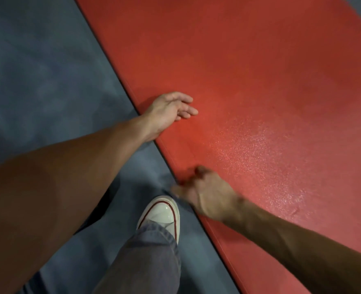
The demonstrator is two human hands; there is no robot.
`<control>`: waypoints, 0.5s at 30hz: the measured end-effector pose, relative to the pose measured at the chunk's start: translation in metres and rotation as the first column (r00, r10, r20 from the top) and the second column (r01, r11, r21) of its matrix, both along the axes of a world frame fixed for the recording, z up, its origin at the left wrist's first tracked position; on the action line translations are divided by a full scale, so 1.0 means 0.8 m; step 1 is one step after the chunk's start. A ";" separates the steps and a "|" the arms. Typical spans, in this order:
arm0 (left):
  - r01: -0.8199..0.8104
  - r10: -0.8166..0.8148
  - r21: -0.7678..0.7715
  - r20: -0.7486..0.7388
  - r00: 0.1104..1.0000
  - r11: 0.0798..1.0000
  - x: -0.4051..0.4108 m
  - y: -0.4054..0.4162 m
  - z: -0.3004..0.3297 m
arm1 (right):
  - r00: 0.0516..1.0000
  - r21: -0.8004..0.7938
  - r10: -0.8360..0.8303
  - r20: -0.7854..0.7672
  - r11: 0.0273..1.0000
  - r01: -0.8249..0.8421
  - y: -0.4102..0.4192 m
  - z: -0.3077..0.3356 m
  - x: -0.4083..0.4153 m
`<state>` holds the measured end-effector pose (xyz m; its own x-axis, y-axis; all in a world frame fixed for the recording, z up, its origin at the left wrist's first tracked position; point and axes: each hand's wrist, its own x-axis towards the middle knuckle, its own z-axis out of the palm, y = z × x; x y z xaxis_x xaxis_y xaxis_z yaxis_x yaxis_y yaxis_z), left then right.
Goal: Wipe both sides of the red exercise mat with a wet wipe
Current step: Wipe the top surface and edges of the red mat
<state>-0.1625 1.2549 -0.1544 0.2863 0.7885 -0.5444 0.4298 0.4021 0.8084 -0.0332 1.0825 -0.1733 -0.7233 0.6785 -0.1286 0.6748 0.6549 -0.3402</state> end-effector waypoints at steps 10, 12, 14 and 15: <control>-0.014 0.016 0.039 -0.052 0.999 0.999 0.009 -0.004 0.000 | 0.962 0.083 -0.273 -0.001 0.959 0.272 0.087 0.012 -0.051; 0.012 -0.008 0.048 -0.073 0.997 0.999 0.011 -0.003 0.001 | 0.944 0.086 -0.329 -0.028 0.940 0.331 0.101 0.008 -0.062; 0.030 -0.025 0.059 -0.091 0.996 0.998 0.013 -0.003 0.000 | 0.932 0.090 -0.346 -0.110 0.930 0.356 0.088 0.001 -0.055; 0.042 -0.035 0.072 -0.098 0.995 0.997 0.016 -0.003 -0.001 | 0.931 0.107 -0.339 -0.131 0.929 0.354 0.076 -0.005 -0.045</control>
